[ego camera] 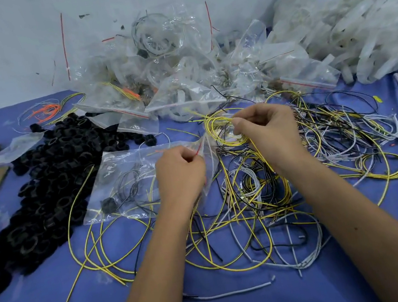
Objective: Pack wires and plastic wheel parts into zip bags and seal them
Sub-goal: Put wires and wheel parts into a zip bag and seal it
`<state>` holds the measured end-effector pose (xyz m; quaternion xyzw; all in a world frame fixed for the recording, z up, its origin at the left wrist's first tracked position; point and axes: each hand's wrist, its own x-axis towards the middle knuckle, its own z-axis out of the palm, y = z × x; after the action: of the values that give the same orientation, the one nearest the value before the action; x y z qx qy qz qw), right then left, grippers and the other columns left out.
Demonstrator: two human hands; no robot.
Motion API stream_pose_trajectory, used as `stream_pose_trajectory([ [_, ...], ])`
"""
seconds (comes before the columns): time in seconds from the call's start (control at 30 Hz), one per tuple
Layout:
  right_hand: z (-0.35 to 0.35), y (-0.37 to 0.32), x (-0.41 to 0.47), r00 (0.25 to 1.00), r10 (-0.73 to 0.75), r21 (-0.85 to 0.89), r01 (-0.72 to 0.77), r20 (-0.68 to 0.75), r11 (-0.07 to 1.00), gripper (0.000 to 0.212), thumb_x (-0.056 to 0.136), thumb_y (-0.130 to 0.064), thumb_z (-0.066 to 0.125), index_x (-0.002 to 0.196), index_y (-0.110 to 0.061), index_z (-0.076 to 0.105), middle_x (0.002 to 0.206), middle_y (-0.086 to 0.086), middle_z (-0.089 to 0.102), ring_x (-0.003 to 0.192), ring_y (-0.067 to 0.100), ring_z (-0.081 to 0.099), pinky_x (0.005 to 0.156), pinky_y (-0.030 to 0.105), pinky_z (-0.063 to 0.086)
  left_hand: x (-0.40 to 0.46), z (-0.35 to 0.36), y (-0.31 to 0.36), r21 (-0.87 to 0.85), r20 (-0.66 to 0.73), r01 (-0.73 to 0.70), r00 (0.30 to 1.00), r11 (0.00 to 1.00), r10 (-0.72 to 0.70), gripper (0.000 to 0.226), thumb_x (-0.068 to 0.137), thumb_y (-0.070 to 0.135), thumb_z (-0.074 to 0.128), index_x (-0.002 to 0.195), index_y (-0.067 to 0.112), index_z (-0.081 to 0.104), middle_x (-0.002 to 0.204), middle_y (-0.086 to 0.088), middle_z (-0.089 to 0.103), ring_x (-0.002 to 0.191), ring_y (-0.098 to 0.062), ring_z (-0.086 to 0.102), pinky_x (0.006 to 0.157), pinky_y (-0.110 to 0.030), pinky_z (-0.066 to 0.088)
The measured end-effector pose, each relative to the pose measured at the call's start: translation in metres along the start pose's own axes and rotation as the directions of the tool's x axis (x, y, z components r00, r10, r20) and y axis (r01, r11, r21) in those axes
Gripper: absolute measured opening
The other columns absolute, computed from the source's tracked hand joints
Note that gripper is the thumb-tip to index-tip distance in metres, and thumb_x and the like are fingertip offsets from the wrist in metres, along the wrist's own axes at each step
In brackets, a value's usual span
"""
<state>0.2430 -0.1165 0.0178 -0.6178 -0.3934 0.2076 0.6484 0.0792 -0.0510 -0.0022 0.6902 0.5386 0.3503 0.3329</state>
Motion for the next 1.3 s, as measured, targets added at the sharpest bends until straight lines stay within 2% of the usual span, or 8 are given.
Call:
stream_pose_trajectory([
  [0.2, -0.017, -0.007, 0.003, 0.982, -0.081, -0.234, 0.120, 0.170, 0.965, 0.009, 0.084, -0.005, 0.075, 0.077, -0.011, 0.076, 0.073, 0.008, 0.075, 0.074, 0.033, 0.072, 0.070, 0.040, 0.059, -0.001, -0.006, 0.005, -0.120, -0.268, -0.099, 0.961, 0.988, 0.064, 0.022, 0.082, 0.015, 0.070, 0.065, 0.022, 0.059, 0.060, 0.009, 0.063, 0.058, -0.005, 0.059, 0.060, -0.022, 0.045],
  [0.4, -0.025, -0.008, 0.005, 0.957, -0.092, -0.475, 0.218, 0.274, 0.852, 0.012, 0.080, -0.006, 0.075, 0.074, -0.017, 0.076, 0.063, -0.002, 0.070, 0.053, 0.005, 0.060, 0.055, 0.016, 0.047, -0.008, -0.005, 0.011, -0.019, -0.404, -0.310, 0.872, 0.951, 0.276, 0.020, 0.084, 0.013, 0.071, 0.070, 0.017, 0.056, 0.065, 0.006, 0.060, 0.063, -0.017, 0.060, 0.063, -0.041, 0.051],
  [0.47, -0.030, -0.009, 0.007, 0.958, -0.077, -0.505, 0.214, 0.277, 0.836, 0.012, 0.080, -0.007, 0.076, 0.074, -0.017, 0.076, 0.063, 0.000, 0.071, 0.054, 0.007, 0.059, 0.056, 0.020, 0.050, -0.007, -0.005, 0.010, -0.028, -0.458, -0.307, 0.850, 0.951, 0.261, 0.019, 0.084, 0.012, 0.070, 0.072, 0.014, 0.056, 0.066, 0.003, 0.060, 0.063, -0.020, 0.060, 0.064, -0.045, 0.050],
  [0.57, -0.038, -0.011, 0.008, 0.948, -0.013, -0.464, 0.168, 0.319, 0.870, 0.010, 0.081, -0.008, 0.077, 0.075, -0.016, 0.077, 0.064, 0.001, 0.072, 0.057, 0.010, 0.063, 0.058, 0.030, 0.054, -0.005, -0.007, 0.008, -0.072, -0.507, -0.301, 0.832, 0.951, 0.225, 0.017, 0.082, 0.012, 0.068, 0.072, 0.012, 0.055, 0.064, 0.002, 0.060, 0.063, -0.022, 0.060, 0.063, -0.046, 0.050],
  [0.67, -0.039, -0.012, 0.008, 0.930, 0.021, -0.371, 0.126, 0.367, 0.920, 0.008, 0.082, -0.007, 0.079, 0.077, -0.013, 0.078, 0.068, 0.001, 0.075, 0.061, 0.008, 0.067, 0.062, 0.023, 0.052, -0.004, -0.006, 0.007, -0.095, -0.460, -0.325, 0.853, 0.941, 0.248, 0.018, 0.082, 0.013, 0.069, 0.071, 0.015, 0.056, 0.064, 0.004, 0.060, 0.062, -0.020, 0.060, 0.062, -0.046, 0.051],
  [0.93, -0.009, -0.008, 0.000, 0.964, -0.083, -0.283, 0.155, 0.251, 0.947, 0.008, 0.082, -0.007, 0.078, 0.077, -0.014, 0.076, 0.068, 0.002, 0.075, 0.068, 0.024, 0.073, 0.066, 0.033, 0.056, -0.015, 0.007, 0.015, 0.027, -0.199, -0.577, 0.797, 0.816, 0.570, 0.023, 0.081, 0.011, 0.073, 0.071, 0.015, 0.052, 0.062, 0.007, 0.050, 0.058, -0.016, 0.049, 0.055, -0.042, 0.045],
  [1.1, 0.011, -0.004, -0.007, 0.952, -0.037, -0.112, 0.074, 0.303, 0.991, 0.014, 0.086, 0.006, 0.067, 0.082, -0.007, 0.072, 0.076, 0.014, 0.075, 0.063, 0.020, 0.065, 0.060, 0.034, 0.054, -0.018, 0.011, 0.016, -0.007, -0.198, -0.590, 0.792, 0.807, 0.577, 0.023, 0.082, 0.009, 0.073, 0.071, 0.012, 0.052, 0.061, 0.004, 0.051, 0.058, -0.019, 0.049, 0.055, -0.042, 0.045],
  [1.3, 0.016, 0.002, -0.009, 0.887, 0.028, 0.039, -0.052, 0.460, 0.998, 0.017, 0.086, 0.017, 0.060, 0.101, 0.012, 0.067, 0.096, 0.032, 0.071, 0.082, 0.023, 0.066, 0.076, 0.036, 0.056, -0.018, 0.011, 0.017, -0.054, -0.261, -0.577, 0.796, 0.815, 0.546, 0.022, 0.082, 0.011, 0.073, 0.070, 0.012, 0.054, 0.060, 0.006, 0.053, 0.055, -0.014, 0.051, 0.053, -0.037, 0.045],
])
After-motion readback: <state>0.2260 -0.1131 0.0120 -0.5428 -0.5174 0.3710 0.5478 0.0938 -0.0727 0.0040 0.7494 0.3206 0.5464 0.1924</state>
